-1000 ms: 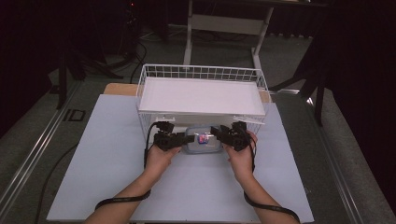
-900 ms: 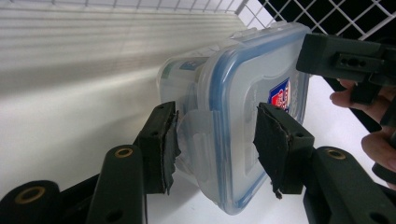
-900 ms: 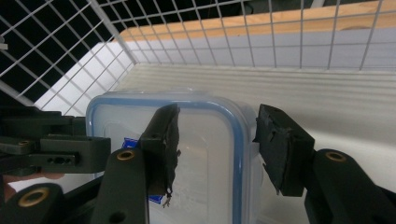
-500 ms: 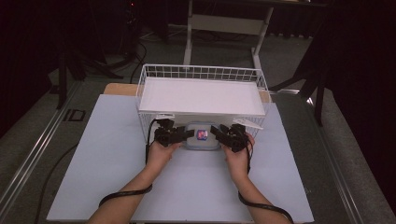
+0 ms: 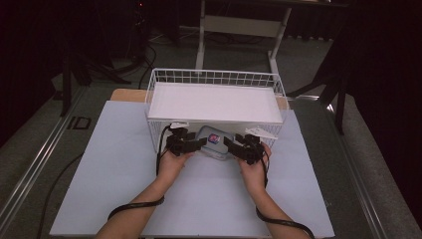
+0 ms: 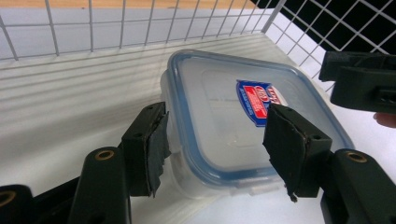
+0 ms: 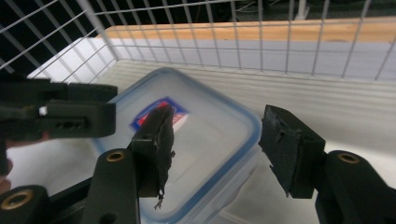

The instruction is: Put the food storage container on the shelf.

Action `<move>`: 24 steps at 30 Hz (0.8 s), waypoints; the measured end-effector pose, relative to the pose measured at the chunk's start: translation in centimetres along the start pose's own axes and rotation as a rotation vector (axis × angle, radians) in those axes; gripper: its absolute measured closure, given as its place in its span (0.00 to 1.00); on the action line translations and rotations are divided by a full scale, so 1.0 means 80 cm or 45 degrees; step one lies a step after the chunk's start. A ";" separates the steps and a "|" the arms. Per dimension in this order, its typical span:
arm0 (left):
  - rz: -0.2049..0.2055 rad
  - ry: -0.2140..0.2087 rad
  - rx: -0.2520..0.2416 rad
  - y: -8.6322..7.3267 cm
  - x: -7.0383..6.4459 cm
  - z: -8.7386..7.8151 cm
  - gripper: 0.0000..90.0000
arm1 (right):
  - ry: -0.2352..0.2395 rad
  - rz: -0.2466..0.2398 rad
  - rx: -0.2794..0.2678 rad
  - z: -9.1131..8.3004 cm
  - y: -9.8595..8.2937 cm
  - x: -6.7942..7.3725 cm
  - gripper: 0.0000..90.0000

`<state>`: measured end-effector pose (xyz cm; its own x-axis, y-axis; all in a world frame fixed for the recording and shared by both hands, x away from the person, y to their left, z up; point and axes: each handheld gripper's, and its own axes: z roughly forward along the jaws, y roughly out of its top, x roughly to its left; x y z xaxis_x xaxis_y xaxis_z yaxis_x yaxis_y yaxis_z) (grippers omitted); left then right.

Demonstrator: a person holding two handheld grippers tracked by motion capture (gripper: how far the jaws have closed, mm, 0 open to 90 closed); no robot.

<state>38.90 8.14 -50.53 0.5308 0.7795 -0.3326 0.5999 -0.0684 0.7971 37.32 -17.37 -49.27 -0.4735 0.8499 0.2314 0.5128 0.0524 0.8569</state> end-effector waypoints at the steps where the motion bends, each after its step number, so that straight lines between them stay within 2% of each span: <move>1: 0.012 -0.005 -0.010 -0.001 0.000 -0.003 0.46 | -0.002 -0.020 -0.007 -0.004 -0.001 0.004 0.49; 2: 0.041 -0.021 -0.028 -0.002 0.000 -0.007 0.43 | 0.032 -0.033 -0.003 -0.010 -0.003 0.010 0.49; 3: 0.027 -0.009 -0.045 -0.005 -0.002 -0.011 0.43 | 0.032 -0.033 -0.003 -0.010 -0.003 0.010 0.49; 5: 0.063 -0.064 -0.053 -0.009 -0.002 -0.017 0.40 | 0.079 -0.057 0.004 -0.020 -0.007 0.020 0.49; 6: 0.071 -0.057 -0.058 -0.017 -0.007 -0.024 0.40 | 0.088 -0.059 0.000 -0.023 -0.009 0.022 0.49; 7: 0.076 -0.074 -0.050 -0.020 -0.009 -0.027 0.40 | 0.101 -0.059 0.000 -0.026 -0.011 0.025 0.49; 10: 0.107 -0.078 -0.042 -0.027 -0.012 -0.033 0.37 | 0.130 -0.055 0.012 -0.032 -0.016 0.030 0.51; 11: 0.118 -0.107 -0.056 -0.033 -0.013 -0.041 0.36 | 0.138 -0.055 0.013 -0.033 -0.018 0.031 0.51; 13: 0.118 -0.110 -0.060 -0.034 -0.015 -0.045 0.32 | 0.143 -0.062 0.018 -0.035 -0.021 0.034 0.53; 15: 0.123 -0.134 -0.092 -0.038 -0.017 -0.053 0.30 | 0.149 -0.062 0.023 -0.035 -0.022 0.035 0.54; 17: 0.133 -0.160 -0.102 -0.043 -0.022 -0.062 0.23 | 0.164 -0.055 0.040 -0.036 -0.027 0.037 0.55; 20: 0.201 -0.152 -0.078 -0.050 -0.030 -0.070 0.06 | 0.163 -0.080 0.055 -0.036 -0.034 0.040 0.62; 21: 0.215 -0.146 -0.066 -0.052 -0.033 -0.073 0.02 | 0.166 -0.086 0.068 -0.035 -0.036 0.041 0.66; 24: 0.204 -0.145 -0.094 -0.058 -0.037 -0.083 0.02 | 0.172 -0.101 0.099 -0.032 -0.041 0.042 0.83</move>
<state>30.59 10.23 -49.87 0.6827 0.6866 -0.2501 0.4592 -0.1368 0.8778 32.21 -16.07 -50.14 -0.6040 0.7635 0.2284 0.5210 0.1614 0.8382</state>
